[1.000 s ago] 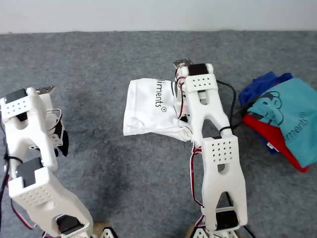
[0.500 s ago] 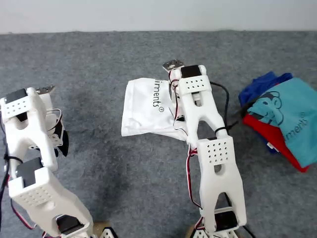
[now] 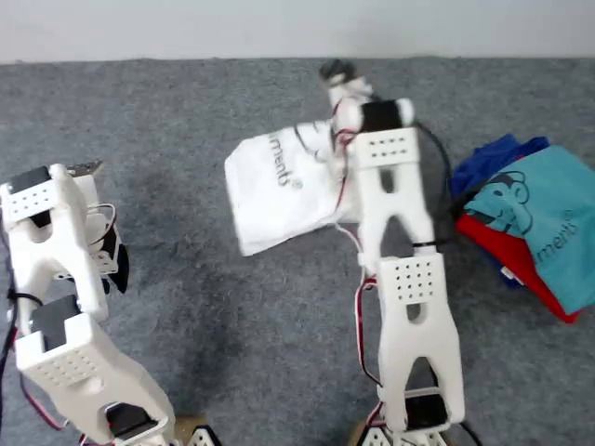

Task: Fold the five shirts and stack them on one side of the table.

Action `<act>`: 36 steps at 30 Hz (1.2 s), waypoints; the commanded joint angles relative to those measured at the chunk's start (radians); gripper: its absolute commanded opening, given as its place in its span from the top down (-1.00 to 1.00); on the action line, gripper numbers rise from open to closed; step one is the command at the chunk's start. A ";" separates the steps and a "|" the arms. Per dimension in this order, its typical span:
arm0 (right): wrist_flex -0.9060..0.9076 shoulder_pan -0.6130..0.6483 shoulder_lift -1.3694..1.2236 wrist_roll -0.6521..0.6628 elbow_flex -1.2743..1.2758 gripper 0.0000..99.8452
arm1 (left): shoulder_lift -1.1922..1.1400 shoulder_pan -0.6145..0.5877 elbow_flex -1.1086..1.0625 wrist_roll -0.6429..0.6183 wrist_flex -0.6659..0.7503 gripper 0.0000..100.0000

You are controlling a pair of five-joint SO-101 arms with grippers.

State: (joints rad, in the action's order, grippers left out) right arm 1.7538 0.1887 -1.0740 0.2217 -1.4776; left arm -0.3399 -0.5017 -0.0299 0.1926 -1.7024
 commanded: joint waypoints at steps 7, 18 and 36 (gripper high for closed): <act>0.042 -0.173 0.196 -0.043 -0.152 0.98 | 0.049 0.011 -0.001 0.009 0.002 0.80; 0.044 -0.447 0.438 -0.071 0.054 0.98 | 0.049 0.011 -0.001 0.009 0.002 0.80; 0.038 -0.812 0.604 0.034 0.365 0.98 | 0.049 0.011 -0.001 0.009 0.002 0.80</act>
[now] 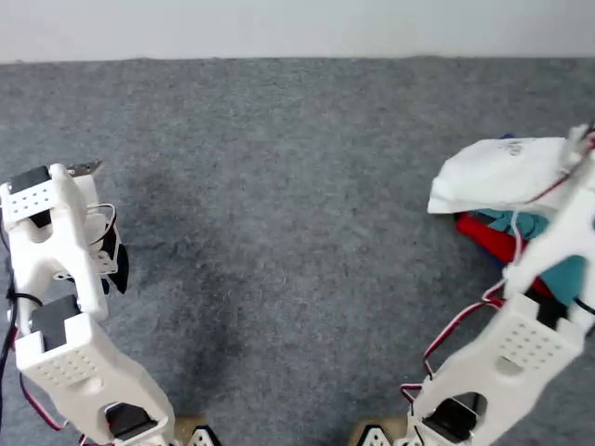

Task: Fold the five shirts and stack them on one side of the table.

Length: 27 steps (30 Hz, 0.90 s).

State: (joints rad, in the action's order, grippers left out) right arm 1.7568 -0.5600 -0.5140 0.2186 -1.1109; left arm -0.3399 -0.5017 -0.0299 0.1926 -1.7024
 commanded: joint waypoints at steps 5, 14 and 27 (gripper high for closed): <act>0.038 -0.162 -0.018 0.044 -0.002 0.98 | 0.049 0.011 -0.002 0.009 0.002 0.80; 0.039 -0.254 -0.091 0.044 0.014 0.98 | 0.049 0.011 -0.002 0.008 0.000 0.80; 0.030 -0.251 -0.237 0.040 0.167 0.96 | 0.049 0.011 -0.002 0.008 0.000 0.80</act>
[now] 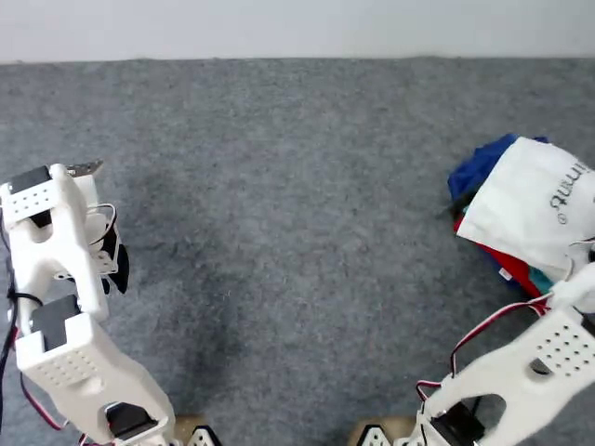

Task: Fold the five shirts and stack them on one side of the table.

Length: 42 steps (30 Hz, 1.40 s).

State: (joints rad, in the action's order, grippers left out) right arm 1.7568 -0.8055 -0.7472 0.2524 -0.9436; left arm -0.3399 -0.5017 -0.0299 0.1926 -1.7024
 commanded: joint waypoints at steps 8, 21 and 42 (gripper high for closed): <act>0.041 -0.024 0.119 0.006 0.003 0.38 | 0.049 0.011 -0.002 0.008 0.000 0.80; 0.041 0.166 0.433 0.002 0.031 0.28 | 0.049 0.011 -0.002 0.008 0.000 0.80; -0.496 0.381 0.444 -0.153 0.706 0.28 | 0.049 0.011 -0.002 0.009 0.000 0.80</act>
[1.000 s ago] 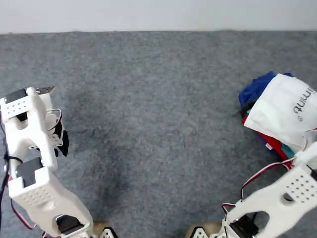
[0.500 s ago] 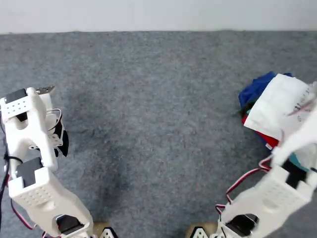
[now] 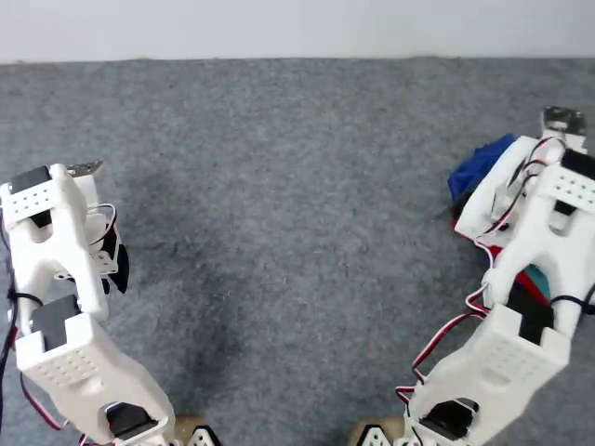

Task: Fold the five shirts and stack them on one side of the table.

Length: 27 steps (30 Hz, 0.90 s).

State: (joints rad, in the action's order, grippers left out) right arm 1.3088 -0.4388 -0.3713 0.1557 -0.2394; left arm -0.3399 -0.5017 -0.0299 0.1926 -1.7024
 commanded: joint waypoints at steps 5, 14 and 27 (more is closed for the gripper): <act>0.021 0.084 0.091 -0.057 -0.040 0.28 | 0.049 0.011 -0.002 0.011 0.000 0.80; 0.386 0.119 0.262 -0.043 -0.302 0.28 | 0.049 0.023 -0.002 0.008 0.000 0.80; 0.337 0.578 0.053 0.133 -0.063 0.28 | -0.012 0.471 -0.071 0.008 0.078 0.79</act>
State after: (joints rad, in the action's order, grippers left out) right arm 1.7047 0.0430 -0.2486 0.2601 -0.3682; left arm -0.3429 -0.1350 -0.0729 0.1926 -1.6717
